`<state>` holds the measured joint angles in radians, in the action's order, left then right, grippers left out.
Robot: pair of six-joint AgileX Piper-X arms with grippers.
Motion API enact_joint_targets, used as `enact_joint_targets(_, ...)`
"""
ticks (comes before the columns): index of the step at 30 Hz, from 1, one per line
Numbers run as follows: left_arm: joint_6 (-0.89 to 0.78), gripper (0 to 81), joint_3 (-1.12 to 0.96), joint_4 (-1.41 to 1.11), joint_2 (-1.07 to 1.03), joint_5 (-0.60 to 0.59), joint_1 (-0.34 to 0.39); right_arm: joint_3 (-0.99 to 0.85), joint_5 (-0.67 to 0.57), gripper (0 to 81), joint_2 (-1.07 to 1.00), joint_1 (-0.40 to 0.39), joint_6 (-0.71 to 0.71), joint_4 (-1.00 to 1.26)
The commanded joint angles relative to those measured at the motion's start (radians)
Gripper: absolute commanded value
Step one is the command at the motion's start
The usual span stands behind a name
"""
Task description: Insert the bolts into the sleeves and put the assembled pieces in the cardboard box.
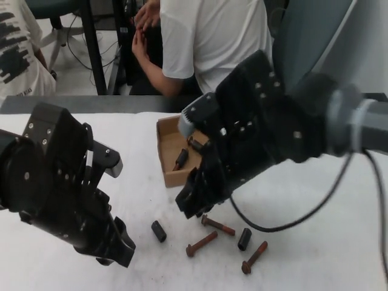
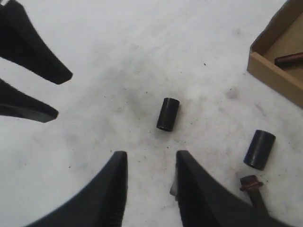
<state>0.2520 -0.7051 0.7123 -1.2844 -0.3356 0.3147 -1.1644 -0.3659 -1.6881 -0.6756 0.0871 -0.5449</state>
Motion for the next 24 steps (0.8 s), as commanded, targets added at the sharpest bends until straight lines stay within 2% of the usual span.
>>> enact_joint_targets(1, 0.003, 39.7, 0.0, 0.007, -0.001, 0.014, 0.005, -0.038, -0.006, 32.6, -0.03, -0.002, 0.025, -0.026)
enact_joint_targets(6, 0.003, 39.7, 0.0, 0.003, -0.001, 0.013, 0.005, -0.112, 0.032, 32.6, -0.12, -0.002, 0.09, -0.114)
enact_joint_targets(14, 0.003, 39.7, 0.0, -0.016, -0.001, 0.013, 0.005, -0.147, 0.032, 32.1, -0.176, -0.005, 0.089, -0.154)
enact_joint_targets(24, 0.003, 39.7, 0.0, -0.02, -0.001, 0.013, 0.005, -0.165, 0.031, 30.8, -0.249, -0.072, 0.112, -0.174)
